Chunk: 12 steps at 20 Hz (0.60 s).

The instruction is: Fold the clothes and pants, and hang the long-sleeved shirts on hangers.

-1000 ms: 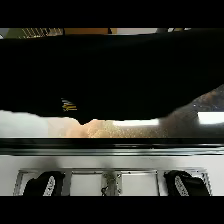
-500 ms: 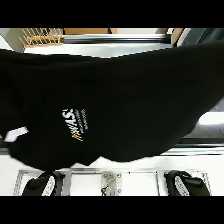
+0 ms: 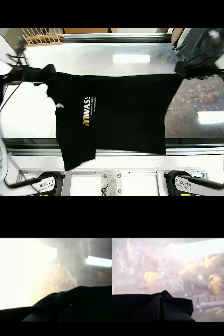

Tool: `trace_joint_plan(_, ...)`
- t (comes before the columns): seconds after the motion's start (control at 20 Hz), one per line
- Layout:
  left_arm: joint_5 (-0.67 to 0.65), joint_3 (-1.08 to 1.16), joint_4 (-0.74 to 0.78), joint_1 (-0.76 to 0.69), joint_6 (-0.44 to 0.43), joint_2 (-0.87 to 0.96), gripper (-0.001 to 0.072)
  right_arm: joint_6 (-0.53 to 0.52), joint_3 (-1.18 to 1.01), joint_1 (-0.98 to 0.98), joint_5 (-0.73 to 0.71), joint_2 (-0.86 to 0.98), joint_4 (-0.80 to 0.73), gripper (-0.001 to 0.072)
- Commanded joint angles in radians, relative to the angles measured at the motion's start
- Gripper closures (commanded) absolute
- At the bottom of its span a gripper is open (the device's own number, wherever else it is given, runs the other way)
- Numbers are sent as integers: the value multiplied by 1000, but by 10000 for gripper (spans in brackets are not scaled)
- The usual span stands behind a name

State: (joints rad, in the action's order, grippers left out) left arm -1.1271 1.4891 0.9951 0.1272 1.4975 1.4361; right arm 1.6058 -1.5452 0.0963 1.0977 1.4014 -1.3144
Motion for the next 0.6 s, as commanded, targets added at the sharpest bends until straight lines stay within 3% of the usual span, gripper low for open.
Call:
trace_joint_plan(0.0, 6, 156, 0, -15, -33, 266, 699, -9, -1, -29, -122, 173, 8, 700)
trace_joint_plan(0.25, -24, 273, 0, 11, -35, 388, 699, 17, 0, -27, -236, 199, 2, 700)
trace_joint_plan(0.55, 15, 101, 8, 57, -36, 322, 699, 35, 138, -51, -193, 129, -39, 701)
